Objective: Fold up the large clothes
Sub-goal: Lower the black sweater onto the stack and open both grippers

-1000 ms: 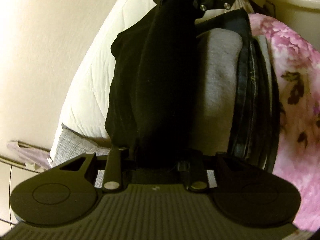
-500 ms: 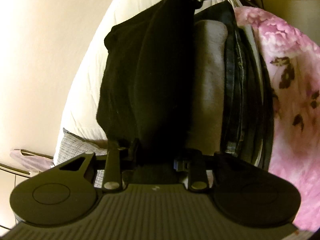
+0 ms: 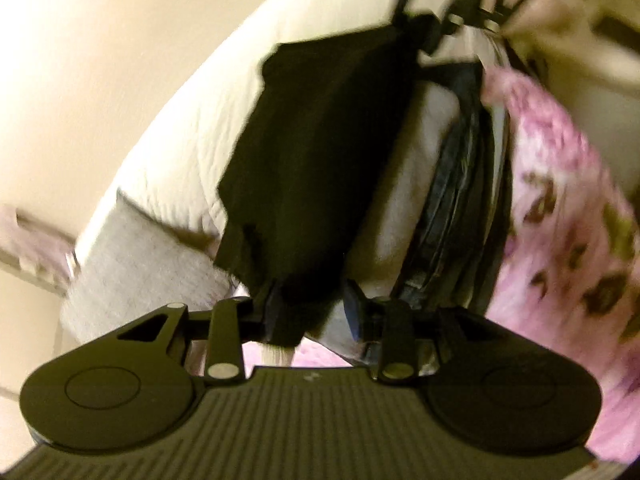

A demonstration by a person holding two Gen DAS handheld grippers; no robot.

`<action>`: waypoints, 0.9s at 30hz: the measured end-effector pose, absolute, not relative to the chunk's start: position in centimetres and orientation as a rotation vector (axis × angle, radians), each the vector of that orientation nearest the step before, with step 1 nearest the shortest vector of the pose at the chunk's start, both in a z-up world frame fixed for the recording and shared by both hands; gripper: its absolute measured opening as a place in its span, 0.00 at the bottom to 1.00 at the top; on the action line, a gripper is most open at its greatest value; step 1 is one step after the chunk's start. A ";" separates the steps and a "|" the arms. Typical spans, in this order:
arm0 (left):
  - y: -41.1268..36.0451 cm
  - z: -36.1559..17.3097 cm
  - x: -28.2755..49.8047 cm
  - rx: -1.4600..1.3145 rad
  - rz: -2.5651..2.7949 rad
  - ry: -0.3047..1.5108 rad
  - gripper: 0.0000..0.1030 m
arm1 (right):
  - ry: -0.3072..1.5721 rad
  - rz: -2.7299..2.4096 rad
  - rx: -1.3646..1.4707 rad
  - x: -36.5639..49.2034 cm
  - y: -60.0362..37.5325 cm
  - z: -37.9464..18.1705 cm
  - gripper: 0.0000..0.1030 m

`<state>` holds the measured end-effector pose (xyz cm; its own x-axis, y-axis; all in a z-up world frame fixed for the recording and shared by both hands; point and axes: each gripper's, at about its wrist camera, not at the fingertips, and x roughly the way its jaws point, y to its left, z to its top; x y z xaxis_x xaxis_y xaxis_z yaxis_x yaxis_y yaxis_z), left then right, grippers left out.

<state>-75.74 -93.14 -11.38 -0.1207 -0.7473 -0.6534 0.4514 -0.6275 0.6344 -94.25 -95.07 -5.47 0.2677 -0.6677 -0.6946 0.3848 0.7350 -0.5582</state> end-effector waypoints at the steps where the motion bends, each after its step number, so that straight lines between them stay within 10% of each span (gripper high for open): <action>1: -93.1 -10.6 -75.5 1.284 -1.856 -0.319 0.30 | 1.066 -0.730 -0.272 -94.7 -94.5 -4.7 0.28; 14: -102.1 -9.8 -74.3 1.064 -1.826 0.408 0.26 | 0.779 -0.744 0.400 -94.5 -104.0 -1.7 0.28; 27: -100.4 -10.9 -75.0 1.102 -1.796 0.426 0.27 | 0.753 -0.722 0.408 -96.0 -103.0 -3.7 0.29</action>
<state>-75.03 -100.39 -10.95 -0.1402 -0.5420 -0.8286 0.8564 -0.4863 0.1732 -96.00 -103.01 -3.67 0.5104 -0.4424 -0.7374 0.7185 0.6905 0.0830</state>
